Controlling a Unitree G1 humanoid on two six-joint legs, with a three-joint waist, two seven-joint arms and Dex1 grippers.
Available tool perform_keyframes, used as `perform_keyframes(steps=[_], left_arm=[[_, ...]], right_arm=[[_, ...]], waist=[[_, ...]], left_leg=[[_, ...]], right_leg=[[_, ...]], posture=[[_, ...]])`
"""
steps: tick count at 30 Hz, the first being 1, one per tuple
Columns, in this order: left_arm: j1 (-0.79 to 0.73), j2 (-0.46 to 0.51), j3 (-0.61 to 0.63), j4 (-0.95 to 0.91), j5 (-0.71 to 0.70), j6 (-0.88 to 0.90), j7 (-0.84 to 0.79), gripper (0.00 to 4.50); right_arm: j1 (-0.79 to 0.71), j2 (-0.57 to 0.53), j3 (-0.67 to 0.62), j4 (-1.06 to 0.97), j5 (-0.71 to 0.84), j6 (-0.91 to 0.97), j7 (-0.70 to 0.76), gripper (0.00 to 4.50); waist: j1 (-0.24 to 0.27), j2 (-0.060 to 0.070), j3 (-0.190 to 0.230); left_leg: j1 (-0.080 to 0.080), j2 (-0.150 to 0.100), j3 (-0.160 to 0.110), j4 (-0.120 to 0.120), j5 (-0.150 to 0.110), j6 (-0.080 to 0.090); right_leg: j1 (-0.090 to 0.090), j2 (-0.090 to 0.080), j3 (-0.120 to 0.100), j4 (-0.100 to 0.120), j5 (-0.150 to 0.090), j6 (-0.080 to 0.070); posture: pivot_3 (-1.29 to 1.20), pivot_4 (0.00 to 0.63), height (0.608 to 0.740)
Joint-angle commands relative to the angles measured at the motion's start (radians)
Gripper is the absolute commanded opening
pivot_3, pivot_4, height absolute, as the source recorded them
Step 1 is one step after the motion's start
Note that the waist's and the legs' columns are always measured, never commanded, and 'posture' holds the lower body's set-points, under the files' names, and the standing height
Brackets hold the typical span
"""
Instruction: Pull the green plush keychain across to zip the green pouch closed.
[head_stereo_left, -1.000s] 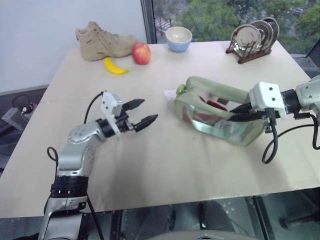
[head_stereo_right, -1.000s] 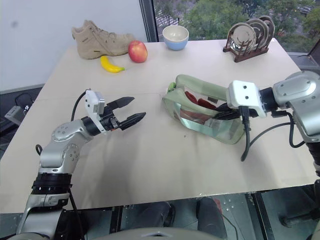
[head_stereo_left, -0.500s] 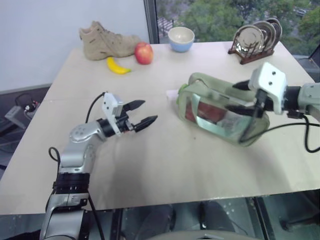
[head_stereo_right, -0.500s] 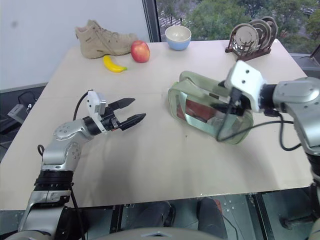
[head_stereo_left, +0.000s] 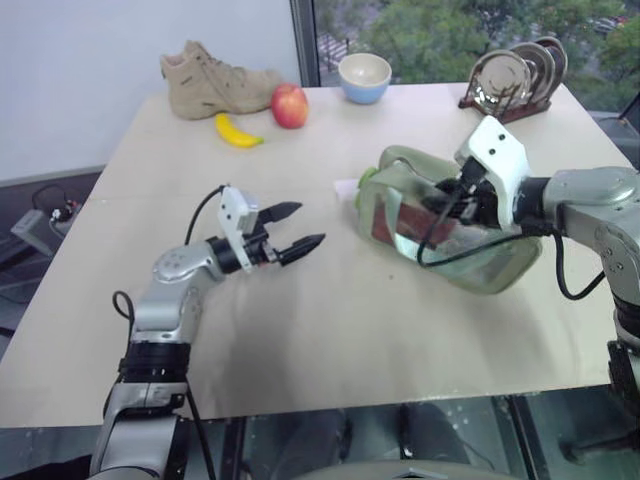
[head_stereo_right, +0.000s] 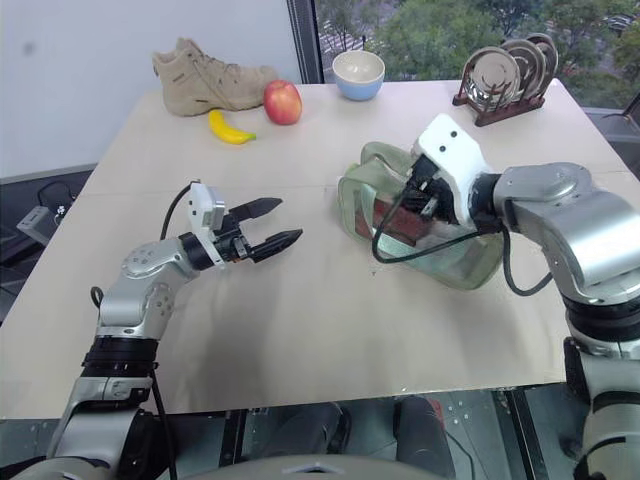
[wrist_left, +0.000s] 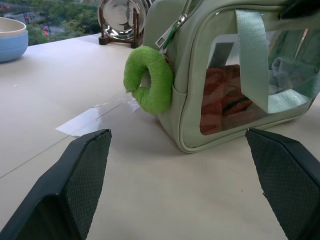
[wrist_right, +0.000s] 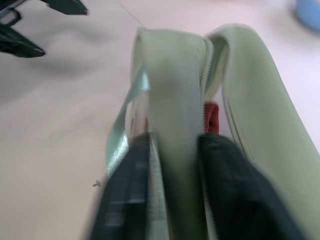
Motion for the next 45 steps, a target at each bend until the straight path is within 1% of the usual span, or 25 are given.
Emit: perform_keyframes(steps=[1, 4, 7, 13, 19, 23, 29, 37, 41, 44, 45], left_arm=[[-0.032, -0.001, 0.002, -0.010, -0.002, -0.010, -0.011, 4.50], [-0.062, 0.001, 0.008, 0.010, -0.026, 0.030, -0.021, 4.50], [-0.085, 0.000, 0.005, 0.012, -0.052, 0.103, -0.027, 4.50], [-0.082, -0.024, -0.036, -0.006, -0.015, 0.095, -0.031, 4.50], [-0.102, -0.085, -0.080, 0.026, 0.046, 0.089, 0.041, 4.50], [-0.114, -0.133, -0.085, 0.060, 0.120, 0.029, 0.146, 4.50], [-0.108, -0.170, -0.104, 0.057, 0.200, -0.059, 0.220, 4.50], [-0.082, -0.189, -0.160, 0.091, 0.343, -0.336, 0.277, 4.50], [-0.057, -0.206, -0.200, 0.087, 0.381, -0.409, 0.285, 4.50], [-0.044, -0.214, -0.228, 0.076, 0.395, -0.427, 0.278, 3.68], [-0.042, -0.219, -0.233, 0.074, 0.392, -0.422, 0.277, 3.23]], right_arm=[[0.065, -0.072, 0.005, -0.056, 0.013, -0.235, 0.141, 0.04], [0.119, -0.162, -0.002, -0.071, -0.002, -0.368, 0.248, 0.04], [0.157, -0.210, -0.019, -0.058, -0.010, -0.448, 0.288, 0.04], [0.172, -0.227, -0.031, -0.032, -0.021, -0.507, 0.282, 0.04], [0.177, -0.224, -0.027, -0.032, -0.025, -0.508, 0.270, 0.04], [0.178, -0.221, -0.020, -0.032, -0.031, -0.508, 0.266, 0.04], [0.178, -0.222, -0.021, -0.035, -0.029, -0.505, 0.266, 0.04], [0.166, -0.216, -0.016, -0.023, -0.031, -0.508, 0.271, 0.04], [0.156, -0.212, -0.010, -0.009, -0.035, -0.512, 0.274, 0.04], [0.151, -0.208, -0.008, 0.000, -0.037, -0.514, 0.275, 0.00], [0.150, -0.207, -0.008, 0.002, -0.038, -0.514, 0.275, 0.00]], waist=[[-0.001, 0.000, 0.000], [-0.003, 0.000, 0.000], [-0.003, 0.000, 0.000], [-0.002, 0.000, 0.000], [0.003, 0.000, 0.000], [0.005, 0.000, 0.000], [0.012, -0.001, 0.000], [0.020, -0.001, 0.000], [0.021, -0.001, 0.000], [0.023, -0.001, 0.000], [0.023, -0.001, 0.000]], left_leg=[[0.000, 0.000, 0.000, 0.000, 0.000, 0.000], [0.000, 0.000, 0.000, 0.001, 0.000, 0.000], [0.000, 0.000, 0.000, 0.002, 0.000, 0.000], [0.001, 0.000, 0.000, 0.002, 0.000, 0.000], [0.000, 0.000, 0.000, 0.002, 0.000, 0.000], [0.000, 0.000, 0.000, 0.002, 0.000, 0.000], [0.000, 0.000, 0.000, 0.002, 0.000, 0.000], [0.001, 0.000, 0.001, 0.002, 0.000, 0.000], [0.001, 0.000, 0.001, 0.002, 0.000, 0.000], [0.001, 0.000, 0.001, 0.002, 0.000, 0.000], [0.001, 0.000, 0.001, 0.002, 0.000, 0.000]], right_leg=[[0.000, 0.000, 0.000, 0.000, 0.000, 0.000], [0.000, 0.000, 0.000, 0.000, 0.000, 0.000], [0.001, 0.000, 0.000, 0.001, 0.000, 0.000], [0.001, 0.000, 0.000, 0.001, 0.000, 0.000], [0.001, 0.000, 0.000, 0.001, 0.000, 0.000], [0.001, 0.000, 0.000, 0.001, 0.000, 0.000], [0.001, 0.000, 0.000, 0.001, 0.000, 0.000], [0.001, 0.000, 0.000, 0.001, 0.000, 0.000], [0.001, 0.000, 0.001, 0.001, 0.000, 0.000], [0.001, 0.000, 0.000, 0.001, 0.000, 0.000], [0.001, 0.000, 0.000, 0.001, 0.000, 0.000]], posture=[[0.00, 0.150, 0.740], [0.00, 0.150, 0.740], [0.00, 0.150, 0.740], [0.00, 0.150, 0.740], [0.00, 0.150, 0.740], [0.00, 0.150, 0.740], [0.00, 0.150, 0.740], [0.00, 0.150, 0.740], [0.00, 0.150, 0.740], [0.00, 0.150, 0.740], [0.00, 0.150, 0.740]])
